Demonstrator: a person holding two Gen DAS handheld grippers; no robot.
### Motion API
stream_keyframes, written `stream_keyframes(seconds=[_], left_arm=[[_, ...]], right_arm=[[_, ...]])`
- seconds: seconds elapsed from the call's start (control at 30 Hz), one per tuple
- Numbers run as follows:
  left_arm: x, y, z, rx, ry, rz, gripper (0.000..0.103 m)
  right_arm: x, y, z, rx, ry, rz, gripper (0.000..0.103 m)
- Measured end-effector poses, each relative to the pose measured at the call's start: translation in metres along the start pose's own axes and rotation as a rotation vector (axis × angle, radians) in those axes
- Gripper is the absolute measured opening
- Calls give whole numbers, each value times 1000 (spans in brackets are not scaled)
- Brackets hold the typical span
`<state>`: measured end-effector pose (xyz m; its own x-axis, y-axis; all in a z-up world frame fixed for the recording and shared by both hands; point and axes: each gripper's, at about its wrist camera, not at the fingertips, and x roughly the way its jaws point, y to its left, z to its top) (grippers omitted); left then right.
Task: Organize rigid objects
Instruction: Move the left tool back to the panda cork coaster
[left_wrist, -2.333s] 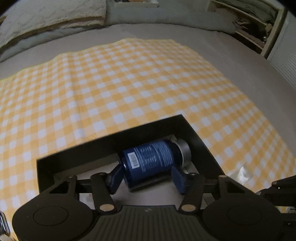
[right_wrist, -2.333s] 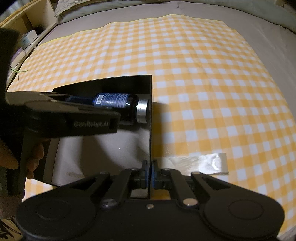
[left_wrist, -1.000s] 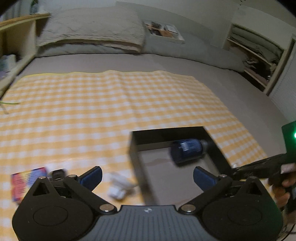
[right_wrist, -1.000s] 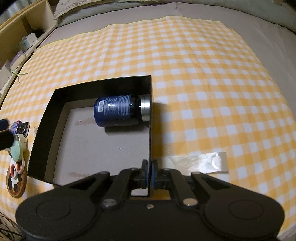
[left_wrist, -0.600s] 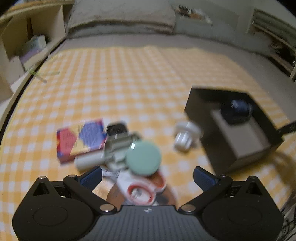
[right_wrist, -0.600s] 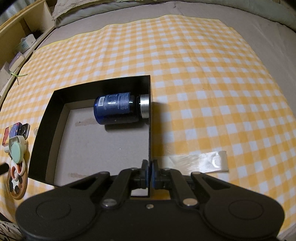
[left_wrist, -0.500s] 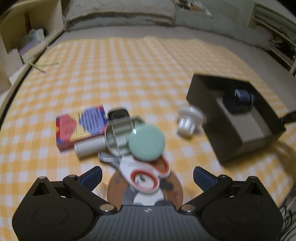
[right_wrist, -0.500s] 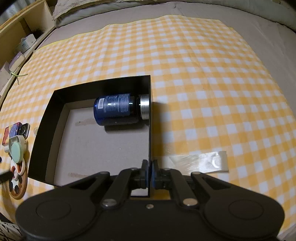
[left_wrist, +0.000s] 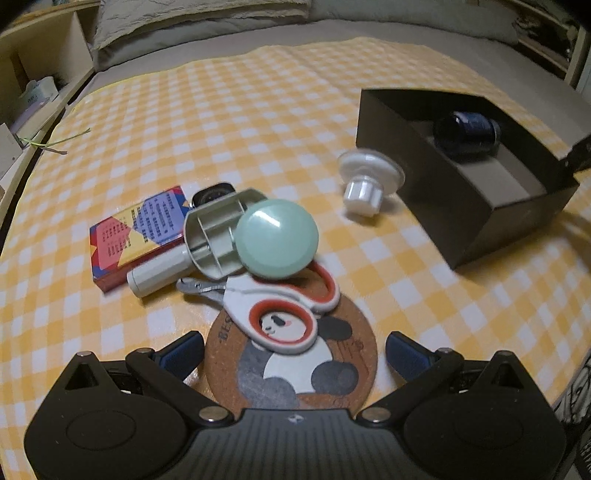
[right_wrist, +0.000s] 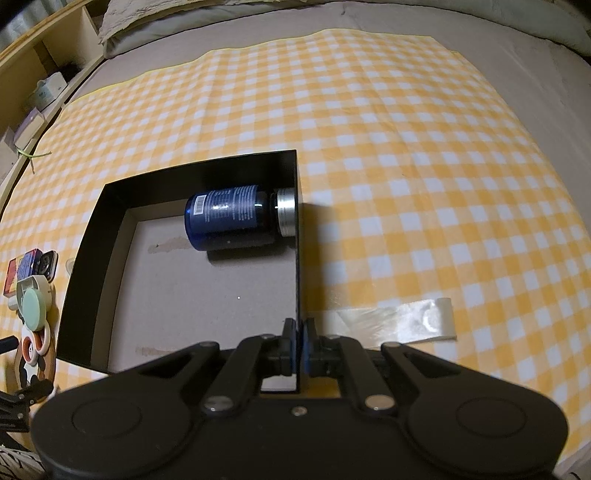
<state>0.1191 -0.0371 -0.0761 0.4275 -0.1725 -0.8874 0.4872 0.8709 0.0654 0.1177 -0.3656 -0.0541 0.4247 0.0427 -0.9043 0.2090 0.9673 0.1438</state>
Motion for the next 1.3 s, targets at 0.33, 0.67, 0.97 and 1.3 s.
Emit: stream_keyframes(seconds=[0.33,0.67,0.97,1.3], left_arm=[[-4,16,1,-156,0,-65,95],[-11,9,13,-200,9,-129,90],[7,-37,9,-27,4,20,103],[3,-28,21,-162,3,-88,98]], right_arm=[[0,0,-1,1,0,1,4],[0,0,-1,1,1,1,4],[0,0,-1,0,1,1,4],[0,0,-2,4,2,9,5]])
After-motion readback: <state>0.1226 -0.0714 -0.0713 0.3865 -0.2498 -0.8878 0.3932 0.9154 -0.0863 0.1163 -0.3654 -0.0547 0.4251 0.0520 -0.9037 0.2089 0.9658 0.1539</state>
